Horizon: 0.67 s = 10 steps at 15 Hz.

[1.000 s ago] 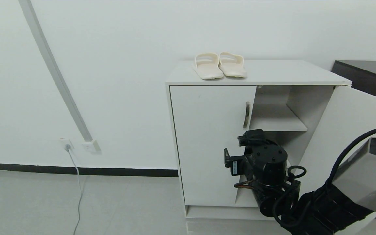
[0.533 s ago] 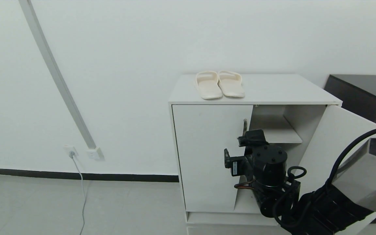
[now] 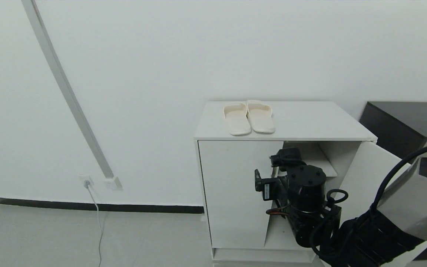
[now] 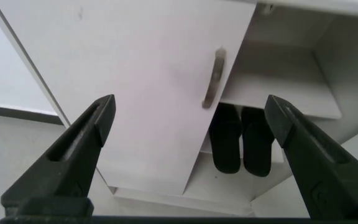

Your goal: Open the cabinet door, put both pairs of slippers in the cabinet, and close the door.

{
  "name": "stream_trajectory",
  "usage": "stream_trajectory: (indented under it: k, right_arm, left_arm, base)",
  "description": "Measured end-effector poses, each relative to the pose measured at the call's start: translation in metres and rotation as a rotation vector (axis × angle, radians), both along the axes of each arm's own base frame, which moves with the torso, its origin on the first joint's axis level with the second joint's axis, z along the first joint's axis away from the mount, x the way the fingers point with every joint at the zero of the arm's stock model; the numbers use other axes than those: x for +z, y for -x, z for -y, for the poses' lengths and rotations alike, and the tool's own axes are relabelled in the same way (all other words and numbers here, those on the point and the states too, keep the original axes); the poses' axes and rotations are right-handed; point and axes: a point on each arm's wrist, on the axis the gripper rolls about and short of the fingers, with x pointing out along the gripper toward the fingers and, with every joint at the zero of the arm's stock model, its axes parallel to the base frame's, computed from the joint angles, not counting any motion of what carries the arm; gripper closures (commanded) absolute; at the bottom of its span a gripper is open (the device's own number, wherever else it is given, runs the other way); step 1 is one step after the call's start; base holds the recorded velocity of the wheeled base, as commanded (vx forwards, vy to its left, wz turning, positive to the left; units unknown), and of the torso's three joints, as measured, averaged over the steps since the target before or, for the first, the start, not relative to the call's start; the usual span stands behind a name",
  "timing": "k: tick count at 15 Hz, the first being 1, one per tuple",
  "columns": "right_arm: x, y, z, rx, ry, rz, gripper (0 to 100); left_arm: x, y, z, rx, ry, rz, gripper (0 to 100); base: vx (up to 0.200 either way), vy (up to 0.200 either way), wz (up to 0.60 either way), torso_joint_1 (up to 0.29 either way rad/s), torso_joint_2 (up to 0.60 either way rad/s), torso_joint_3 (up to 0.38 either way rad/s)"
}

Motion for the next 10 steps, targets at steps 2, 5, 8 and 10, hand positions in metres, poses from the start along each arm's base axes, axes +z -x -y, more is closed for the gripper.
stream_trajectory:
  k: [2, 5, 8, 10]
  right_arm:
    - [-0.0002, 0.0001, 0.0001, 0.001, 0.0, -0.001, 0]
    - [-0.0009, 0.0005, 0.0003, 0.007, 0.002, -0.004, 0]
    - [-0.0015, 0.0009, 0.0002, 0.008, 0.003, -0.005, 0]
    - [-0.0015, 0.001, 0.0003, 0.008, 0.004, -0.005, 0]
  left_arm:
    - [0.0, 0.0, 0.0, 0.0, 0.0, 0.0, 100]
    - [0.0, 0.0, 0.0, 0.0, 0.0, 0.0, 100]
    - [0.0, 0.0, 0.0, 0.0, 0.0, 0.0, 100]
    - [0.0, 0.0, 0.0, 0.0, 0.0, 0.0, 100]
  base:
    - [0.0, 0.0, 0.0, 0.254, -0.58, -0.327]
    - [0.0, 0.0, 0.0, 0.261, -0.59, -0.333]
    - [0.0, 0.0, 0.0, 0.204, -0.44, -0.246]
    - [0.0, 0.0, 0.0, 0.188, -0.39, -0.212]
